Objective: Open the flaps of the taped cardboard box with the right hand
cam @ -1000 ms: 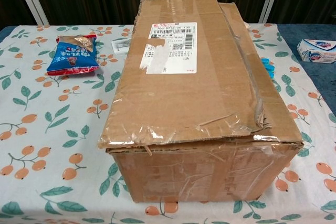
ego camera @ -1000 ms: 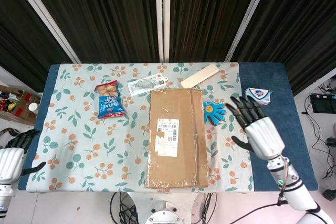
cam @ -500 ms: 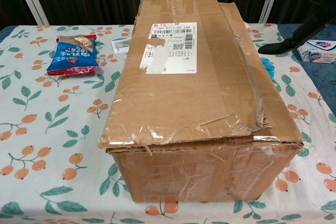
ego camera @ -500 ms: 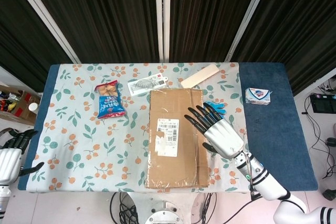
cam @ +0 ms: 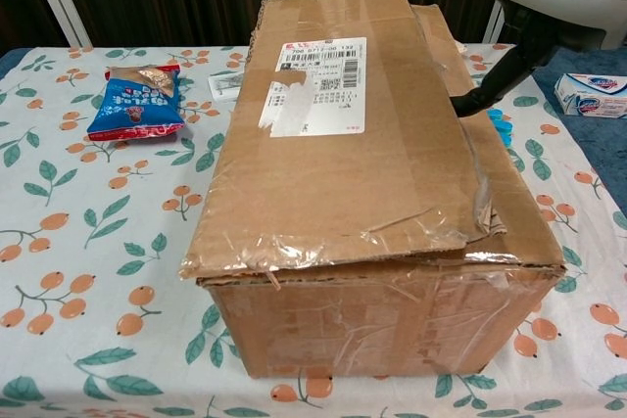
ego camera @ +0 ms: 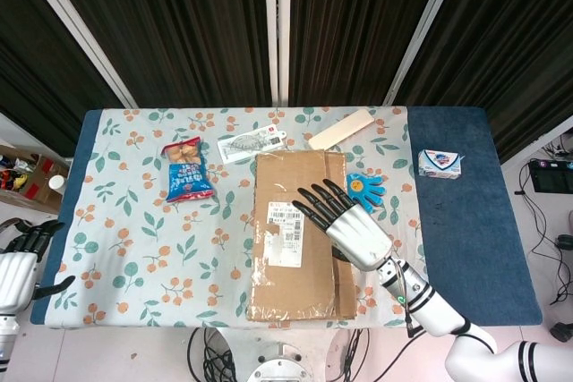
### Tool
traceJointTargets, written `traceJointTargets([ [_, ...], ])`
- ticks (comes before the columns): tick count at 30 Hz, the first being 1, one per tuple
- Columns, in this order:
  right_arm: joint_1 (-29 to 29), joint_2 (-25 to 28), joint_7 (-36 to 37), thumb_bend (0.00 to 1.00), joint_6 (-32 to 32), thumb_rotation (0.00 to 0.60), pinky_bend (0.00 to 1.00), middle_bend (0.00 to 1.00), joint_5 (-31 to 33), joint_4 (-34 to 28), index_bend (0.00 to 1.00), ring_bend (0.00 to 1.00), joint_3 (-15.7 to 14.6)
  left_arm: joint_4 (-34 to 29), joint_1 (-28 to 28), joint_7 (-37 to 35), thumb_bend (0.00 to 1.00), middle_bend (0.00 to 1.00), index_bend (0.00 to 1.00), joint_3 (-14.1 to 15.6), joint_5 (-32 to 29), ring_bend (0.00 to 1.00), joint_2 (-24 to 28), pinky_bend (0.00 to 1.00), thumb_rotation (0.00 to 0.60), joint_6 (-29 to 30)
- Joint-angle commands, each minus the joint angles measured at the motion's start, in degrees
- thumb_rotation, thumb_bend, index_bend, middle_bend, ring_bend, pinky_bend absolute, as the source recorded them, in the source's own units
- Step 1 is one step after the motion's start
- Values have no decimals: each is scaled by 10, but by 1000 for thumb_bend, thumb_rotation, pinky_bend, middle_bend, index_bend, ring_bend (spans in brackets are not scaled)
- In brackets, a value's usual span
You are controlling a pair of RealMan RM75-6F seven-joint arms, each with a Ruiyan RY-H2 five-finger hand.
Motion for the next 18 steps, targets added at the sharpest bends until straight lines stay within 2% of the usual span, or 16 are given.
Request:
traceJointTargets([
  [1,7,-6,1,66,5,600,0,0,-2,0,0,0,5,-1,1,2,0,155,155,1,-2,164,1,269,600,-2],
  [9,33,-19,-1,93,30,600,0,0,-21,-27,0,0,38,-2,3,1,0,155,155,-2,-2,164,2,269,600,3],
  [15,70,-57,-59,100,19,600,0,0,-12,-38,0,0,65,-4,1,5,0,155,155,-1,0,164,6,269,600,0],
  [18,92,-91,-89,102,10,600,0,0,14,-35,0,0,80,-7,1,7,0,154,155,-3,-1,164,9,269,600,1],
])
